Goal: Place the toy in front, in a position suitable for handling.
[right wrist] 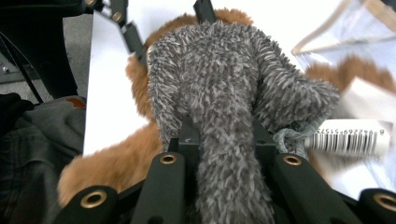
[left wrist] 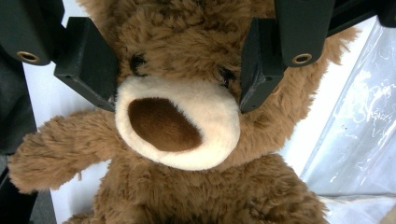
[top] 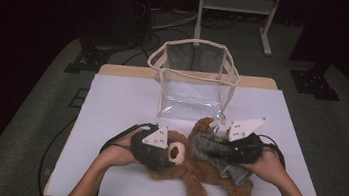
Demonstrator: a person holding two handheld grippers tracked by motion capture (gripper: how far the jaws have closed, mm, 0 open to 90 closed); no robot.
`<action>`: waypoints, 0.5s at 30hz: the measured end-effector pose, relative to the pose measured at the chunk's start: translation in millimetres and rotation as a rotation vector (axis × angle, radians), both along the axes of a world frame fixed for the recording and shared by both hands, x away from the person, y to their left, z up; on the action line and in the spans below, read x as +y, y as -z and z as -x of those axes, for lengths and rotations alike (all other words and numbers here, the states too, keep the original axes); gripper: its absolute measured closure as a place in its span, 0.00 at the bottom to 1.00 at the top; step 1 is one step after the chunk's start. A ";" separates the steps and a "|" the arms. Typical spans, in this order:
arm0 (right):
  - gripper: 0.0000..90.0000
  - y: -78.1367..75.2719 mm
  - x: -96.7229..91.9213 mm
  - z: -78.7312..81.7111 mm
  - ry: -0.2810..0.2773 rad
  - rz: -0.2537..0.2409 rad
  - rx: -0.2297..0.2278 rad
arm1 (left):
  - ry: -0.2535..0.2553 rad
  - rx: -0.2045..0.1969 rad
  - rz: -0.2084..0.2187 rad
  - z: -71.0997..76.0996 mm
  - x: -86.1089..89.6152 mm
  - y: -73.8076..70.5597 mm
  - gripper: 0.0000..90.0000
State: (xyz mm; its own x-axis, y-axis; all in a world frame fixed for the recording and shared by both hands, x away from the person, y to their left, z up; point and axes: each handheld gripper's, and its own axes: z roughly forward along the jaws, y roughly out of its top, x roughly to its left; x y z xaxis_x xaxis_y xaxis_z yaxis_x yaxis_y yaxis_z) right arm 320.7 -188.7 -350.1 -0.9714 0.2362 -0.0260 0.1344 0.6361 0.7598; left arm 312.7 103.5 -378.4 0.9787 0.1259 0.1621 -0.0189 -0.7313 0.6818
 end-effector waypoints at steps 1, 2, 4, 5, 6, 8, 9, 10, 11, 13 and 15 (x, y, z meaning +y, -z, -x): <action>0.81 -0.3 6.3 -3.3 -0.008 0.006 0.002 | 0.003 -0.003 -0.002 0.8 0.1 0.1 0.38; 0.80 -0.4 12.7 -6.7 -0.015 0.010 0.002 | 0.007 -0.004 -0.006 1.6 0.4 0.1 0.38; 0.80 0.6 24.4 -13.4 -0.029 0.025 -0.003 | 0.016 -0.004 -0.014 2.5 1.6 -0.1 0.38; 0.80 1.5 28.7 -16.5 -0.034 0.031 -0.003 | 0.017 -0.002 -0.011 2.9 2.3 0.2 0.38; 0.80 2.4 31.6 -18.8 -0.032 0.037 0.002 | 0.017 0.000 -0.010 2.6 3.3 0.5 0.39; 0.80 3.8 30.9 -23.3 -0.031 0.036 0.005 | 0.013 0.005 0.001 1.7 4.9 1.0 0.39; 0.80 4.3 28.0 -24.6 -0.023 0.028 0.011 | 0.014 0.006 0.005 1.4 5.2 1.1 0.39; 0.80 4.6 24.8 -25.4 -0.015 0.022 0.012 | 0.013 0.009 0.012 1.0 5.3 1.4 0.39; 0.80 5.3 18.0 -26.0 0.000 0.009 0.019 | 0.008 0.014 0.019 1.0 5.2 1.7 0.39; 0.80 6.7 5.2 -25.4 0.027 -0.009 0.024 | 0.009 0.014 0.022 0.2 5.3 1.9 0.39; 0.80 7.2 -9.7 -23.2 0.062 -0.023 0.023 | 0.001 0.019 0.034 -1.2 5.7 2.7 0.39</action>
